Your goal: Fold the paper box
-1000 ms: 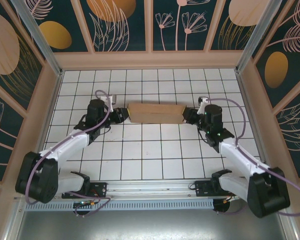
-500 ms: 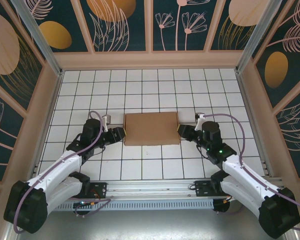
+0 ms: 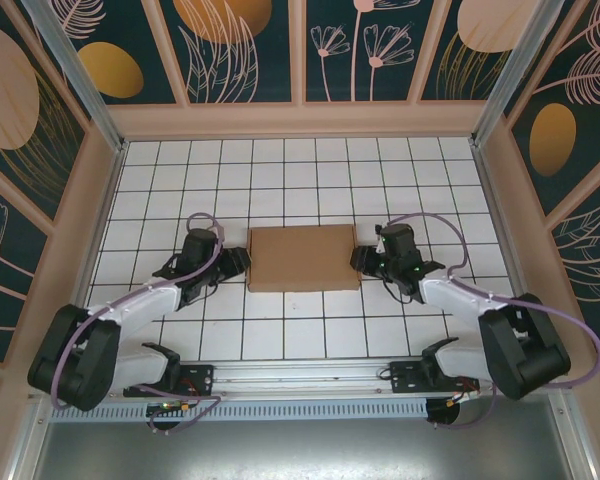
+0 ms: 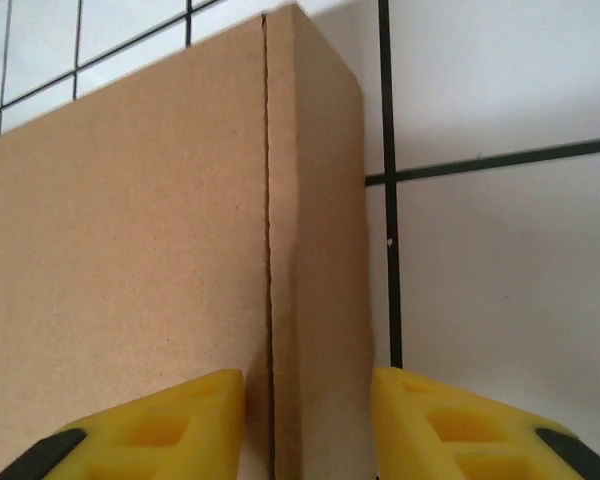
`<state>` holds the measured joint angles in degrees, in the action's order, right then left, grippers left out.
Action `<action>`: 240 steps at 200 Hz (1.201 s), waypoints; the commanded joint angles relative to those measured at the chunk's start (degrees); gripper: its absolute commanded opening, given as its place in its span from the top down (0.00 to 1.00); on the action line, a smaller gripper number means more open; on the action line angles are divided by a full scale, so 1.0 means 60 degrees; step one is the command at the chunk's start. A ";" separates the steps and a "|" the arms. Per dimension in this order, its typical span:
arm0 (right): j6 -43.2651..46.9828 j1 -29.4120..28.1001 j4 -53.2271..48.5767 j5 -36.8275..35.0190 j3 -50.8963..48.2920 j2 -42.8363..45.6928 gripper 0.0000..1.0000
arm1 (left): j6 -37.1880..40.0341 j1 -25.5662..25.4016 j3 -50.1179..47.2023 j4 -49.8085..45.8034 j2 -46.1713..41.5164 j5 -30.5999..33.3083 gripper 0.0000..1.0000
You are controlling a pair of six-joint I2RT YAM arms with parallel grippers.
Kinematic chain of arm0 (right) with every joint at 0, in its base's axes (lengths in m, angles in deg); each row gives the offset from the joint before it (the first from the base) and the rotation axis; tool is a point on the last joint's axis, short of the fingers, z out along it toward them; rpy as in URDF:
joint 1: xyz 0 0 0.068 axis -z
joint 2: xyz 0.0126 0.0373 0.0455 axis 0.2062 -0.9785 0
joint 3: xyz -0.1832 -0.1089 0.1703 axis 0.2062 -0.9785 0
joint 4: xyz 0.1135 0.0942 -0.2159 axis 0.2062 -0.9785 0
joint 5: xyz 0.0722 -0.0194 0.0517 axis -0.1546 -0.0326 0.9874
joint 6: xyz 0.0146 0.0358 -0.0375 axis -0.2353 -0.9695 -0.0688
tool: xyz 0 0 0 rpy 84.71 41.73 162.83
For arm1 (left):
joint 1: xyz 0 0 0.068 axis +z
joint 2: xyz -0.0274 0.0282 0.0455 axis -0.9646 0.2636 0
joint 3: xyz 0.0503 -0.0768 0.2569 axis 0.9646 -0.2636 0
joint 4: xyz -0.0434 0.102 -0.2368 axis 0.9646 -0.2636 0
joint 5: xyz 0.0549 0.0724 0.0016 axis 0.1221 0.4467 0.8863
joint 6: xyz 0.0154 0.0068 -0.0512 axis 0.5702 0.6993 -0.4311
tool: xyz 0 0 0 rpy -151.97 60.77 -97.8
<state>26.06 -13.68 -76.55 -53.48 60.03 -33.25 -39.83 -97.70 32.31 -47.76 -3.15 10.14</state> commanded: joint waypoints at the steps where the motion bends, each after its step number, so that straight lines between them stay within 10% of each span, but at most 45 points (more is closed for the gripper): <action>1: 0.0117 -0.0043 0.0653 0.0042 0.0070 -0.0787 0.70 | -0.0433 -0.0005 -0.0032 0.1385 0.0890 -0.0277 0.61; 79: 0.0435 0.0626 0.1113 -0.0544 0.2660 -0.4041 0.74 | 0.0760 0.0490 0.3725 0.0328 0.4735 0.0500 0.70; 140: 0.0662 0.0949 0.1247 0.0038 0.3172 -0.4540 0.64 | 0.0716 0.0586 0.3807 0.0599 0.4747 0.0274 0.63; 164: 0.1019 0.0946 0.1017 0.0135 0.3353 -0.3939 0.49 | 0.1049 0.0585 0.3855 0.0171 0.3912 0.0921 0.45; 180: 0.1370 0.0946 0.0451 -0.0233 0.3744 -0.3106 0.28 | 0.1544 0.0580 0.3973 -0.0167 0.2837 0.1662 0.02; 189: 0.1466 0.0953 0.0184 -0.0472 0.3888 -0.2539 0.02 | 0.1844 0.0591 0.4135 -0.0367 0.2245 0.2009 0.01; 240: 0.2215 0.0537 0.0453 -0.3017 0.2599 0.1178 0.01 | 0.2337 0.0607 0.1621 0.1242 -0.2060 0.5758 0.01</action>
<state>35.11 -8.57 -74.96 -61.35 79.57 -34.28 -28.29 -94.11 52.05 -45.83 -5.40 29.61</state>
